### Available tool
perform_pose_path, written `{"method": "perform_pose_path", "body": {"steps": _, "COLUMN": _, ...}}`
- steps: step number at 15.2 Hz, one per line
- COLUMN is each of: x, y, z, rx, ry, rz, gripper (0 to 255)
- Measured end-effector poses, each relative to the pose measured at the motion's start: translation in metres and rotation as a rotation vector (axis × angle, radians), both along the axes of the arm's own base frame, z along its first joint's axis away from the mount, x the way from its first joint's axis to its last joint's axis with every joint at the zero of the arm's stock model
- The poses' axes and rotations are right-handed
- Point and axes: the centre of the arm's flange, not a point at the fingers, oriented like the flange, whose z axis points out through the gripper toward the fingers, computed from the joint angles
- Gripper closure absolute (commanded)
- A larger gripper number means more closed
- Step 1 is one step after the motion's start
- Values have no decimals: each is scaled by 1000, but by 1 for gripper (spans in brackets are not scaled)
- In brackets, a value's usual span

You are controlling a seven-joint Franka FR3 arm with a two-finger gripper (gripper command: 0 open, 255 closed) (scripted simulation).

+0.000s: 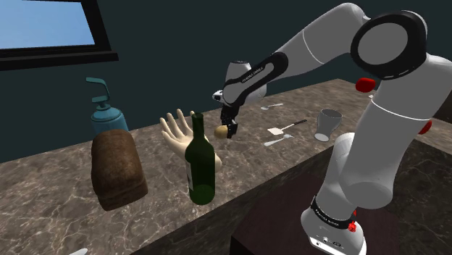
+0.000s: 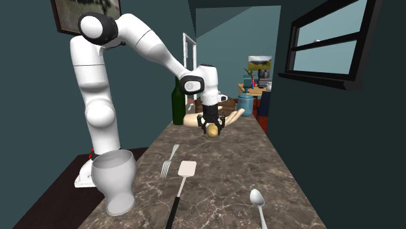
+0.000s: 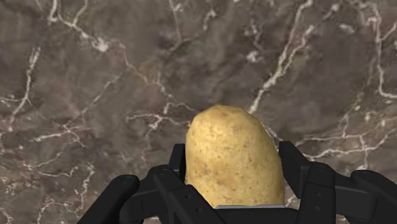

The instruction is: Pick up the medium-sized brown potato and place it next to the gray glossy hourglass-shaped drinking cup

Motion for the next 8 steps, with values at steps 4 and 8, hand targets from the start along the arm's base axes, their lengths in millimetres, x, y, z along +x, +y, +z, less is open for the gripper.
{"method": "perform_pose_path", "body": {"steps": 4, "x": -1, "y": 0, "z": 21, "rx": 0, "ry": 0, "rz": 0, "gripper": 255}}
{"method": "perform_pose_path", "body": {"steps": 8, "x": -1, "y": 0, "z": 42, "rx": 0, "ry": 0, "rz": 0, "gripper": 255}}
